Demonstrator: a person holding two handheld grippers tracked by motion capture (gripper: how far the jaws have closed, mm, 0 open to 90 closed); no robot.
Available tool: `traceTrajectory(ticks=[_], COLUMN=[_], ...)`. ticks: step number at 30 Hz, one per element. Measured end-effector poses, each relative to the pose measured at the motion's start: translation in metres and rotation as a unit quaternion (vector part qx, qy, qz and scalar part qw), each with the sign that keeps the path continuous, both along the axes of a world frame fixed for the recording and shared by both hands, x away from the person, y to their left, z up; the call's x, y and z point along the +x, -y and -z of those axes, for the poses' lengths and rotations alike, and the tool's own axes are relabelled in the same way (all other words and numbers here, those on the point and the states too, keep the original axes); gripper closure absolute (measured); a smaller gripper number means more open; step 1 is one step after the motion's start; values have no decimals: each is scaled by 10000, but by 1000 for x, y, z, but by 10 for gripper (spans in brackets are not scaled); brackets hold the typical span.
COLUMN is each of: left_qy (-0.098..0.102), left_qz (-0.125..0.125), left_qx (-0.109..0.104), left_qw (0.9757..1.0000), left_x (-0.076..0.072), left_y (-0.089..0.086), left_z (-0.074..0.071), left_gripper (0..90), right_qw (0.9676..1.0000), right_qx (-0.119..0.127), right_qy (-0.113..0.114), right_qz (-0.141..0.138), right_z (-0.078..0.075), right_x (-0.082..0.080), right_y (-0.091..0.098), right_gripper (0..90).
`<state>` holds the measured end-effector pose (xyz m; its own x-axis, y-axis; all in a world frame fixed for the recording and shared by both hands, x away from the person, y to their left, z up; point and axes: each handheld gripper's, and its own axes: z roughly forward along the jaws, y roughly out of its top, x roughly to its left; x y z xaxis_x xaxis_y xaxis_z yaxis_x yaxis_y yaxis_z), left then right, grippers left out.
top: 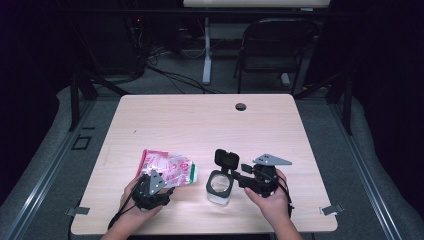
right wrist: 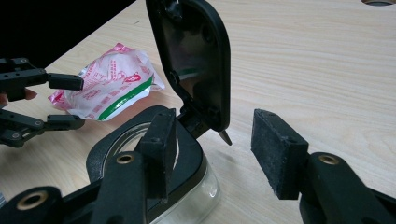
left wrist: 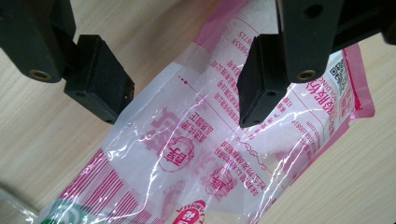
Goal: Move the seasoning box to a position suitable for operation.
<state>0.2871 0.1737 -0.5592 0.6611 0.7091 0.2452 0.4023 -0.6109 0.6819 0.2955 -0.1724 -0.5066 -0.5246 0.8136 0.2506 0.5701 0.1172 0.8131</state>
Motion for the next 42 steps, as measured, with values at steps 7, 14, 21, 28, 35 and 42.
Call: traceTrajectory(ticks=[7, 14, 21, 28, 35, 42], left_qy=[98, -54, -213, -266, -326, -456], left_qz=[-21, -21, -27, -8, 11, -43], left_qx=[104, -97, -310, -386, -529, -774], left_qw=[9999, 9999, 9993, 9989, 9981, 9959], left_x=[4, 10, 15, 16, 17, 20], left_y=[6, 2, -1, -3, -5, -9], left_z=[3, 6, 10, 12, 11, 10], left_gripper=[364, 401, 465, 560, 637, 698], right_qw=[10000, 10000, 9999, 9999, 9999, 9999], right_qx=[23, -11, -26, 0, -8, -12], right_qy=[23, 49, 42, 66, 64, 54], right_qz=[81, 78, 124, 108, 116, 114], right_z=[-1, -1, -1, -1, -1, 0], right_x=[-3, -7, -8, -9, -9, -8], right_y=[4, 6, 9, 8, 9, 8], right_gripper=[502, 499, 499, 498, 498, 498])
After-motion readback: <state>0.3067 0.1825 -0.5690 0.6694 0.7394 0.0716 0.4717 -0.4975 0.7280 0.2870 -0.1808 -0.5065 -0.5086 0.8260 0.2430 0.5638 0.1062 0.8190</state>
